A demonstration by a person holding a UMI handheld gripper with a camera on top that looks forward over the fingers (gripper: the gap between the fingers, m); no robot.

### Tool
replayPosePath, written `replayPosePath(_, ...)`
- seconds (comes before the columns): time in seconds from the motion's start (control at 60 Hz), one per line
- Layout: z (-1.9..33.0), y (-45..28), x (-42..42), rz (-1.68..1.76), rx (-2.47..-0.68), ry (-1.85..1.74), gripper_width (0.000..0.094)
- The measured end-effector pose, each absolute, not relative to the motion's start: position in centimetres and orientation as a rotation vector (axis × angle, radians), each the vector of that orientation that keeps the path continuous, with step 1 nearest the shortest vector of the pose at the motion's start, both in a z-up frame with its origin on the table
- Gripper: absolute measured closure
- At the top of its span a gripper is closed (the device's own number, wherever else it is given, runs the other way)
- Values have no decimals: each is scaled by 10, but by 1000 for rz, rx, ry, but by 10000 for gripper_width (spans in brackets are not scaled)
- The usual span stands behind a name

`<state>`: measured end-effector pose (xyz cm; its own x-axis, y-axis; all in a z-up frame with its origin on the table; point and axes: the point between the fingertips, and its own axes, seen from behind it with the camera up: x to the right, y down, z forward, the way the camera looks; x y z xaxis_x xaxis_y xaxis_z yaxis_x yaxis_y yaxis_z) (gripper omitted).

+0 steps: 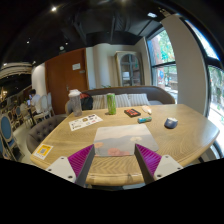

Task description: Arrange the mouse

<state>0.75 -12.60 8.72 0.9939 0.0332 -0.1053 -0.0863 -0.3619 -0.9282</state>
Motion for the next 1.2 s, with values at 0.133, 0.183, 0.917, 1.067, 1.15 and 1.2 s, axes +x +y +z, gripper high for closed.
replayPosePath(0.133,80,-116,46,67,-1949,69,117)
replayPosePath(0.183,76,-112,68,39,-1964,79,111)
replayPosePath(0.917,-13,93,312,-92,-2202,261,125)
replayPosePath(1.067,-15,130,319,-101,-2195,302,132)
replayPosePath(1.15,-14,138,328,-121,-2183,333,253)
replayPosePath(1.2,-14,142,332,-130,-2175,365,375)
